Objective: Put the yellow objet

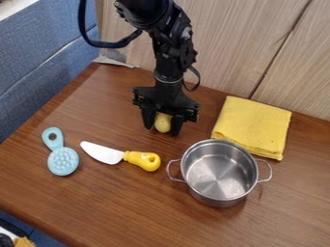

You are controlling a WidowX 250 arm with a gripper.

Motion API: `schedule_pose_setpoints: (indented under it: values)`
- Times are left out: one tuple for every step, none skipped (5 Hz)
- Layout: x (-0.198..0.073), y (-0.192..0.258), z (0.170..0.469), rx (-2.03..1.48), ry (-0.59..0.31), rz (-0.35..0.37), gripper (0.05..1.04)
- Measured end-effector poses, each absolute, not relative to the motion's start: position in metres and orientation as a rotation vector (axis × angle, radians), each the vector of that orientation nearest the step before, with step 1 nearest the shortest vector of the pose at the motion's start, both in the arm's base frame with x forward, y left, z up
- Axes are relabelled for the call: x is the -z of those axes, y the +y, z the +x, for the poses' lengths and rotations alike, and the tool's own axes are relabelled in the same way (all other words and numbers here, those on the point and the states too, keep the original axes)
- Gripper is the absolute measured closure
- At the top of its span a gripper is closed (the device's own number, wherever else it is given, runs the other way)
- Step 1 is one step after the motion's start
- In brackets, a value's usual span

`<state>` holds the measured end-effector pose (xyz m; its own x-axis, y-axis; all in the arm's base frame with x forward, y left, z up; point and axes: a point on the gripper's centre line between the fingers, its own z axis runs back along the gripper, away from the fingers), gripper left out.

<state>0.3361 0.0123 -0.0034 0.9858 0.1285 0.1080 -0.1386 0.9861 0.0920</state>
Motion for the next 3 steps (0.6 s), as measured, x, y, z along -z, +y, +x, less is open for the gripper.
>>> schedule_pose_setpoints:
  values:
    - [-0.015, 0.006, 0.337, -0.112, -0.135, 0.098, 0.412]
    - [-0.043, -0.016, 0.337, -0.048, -0.180, 0.076, 0.412]
    - [-0.070, -0.055, 0.332, 0.072, -0.233, 0.077, 0.412]
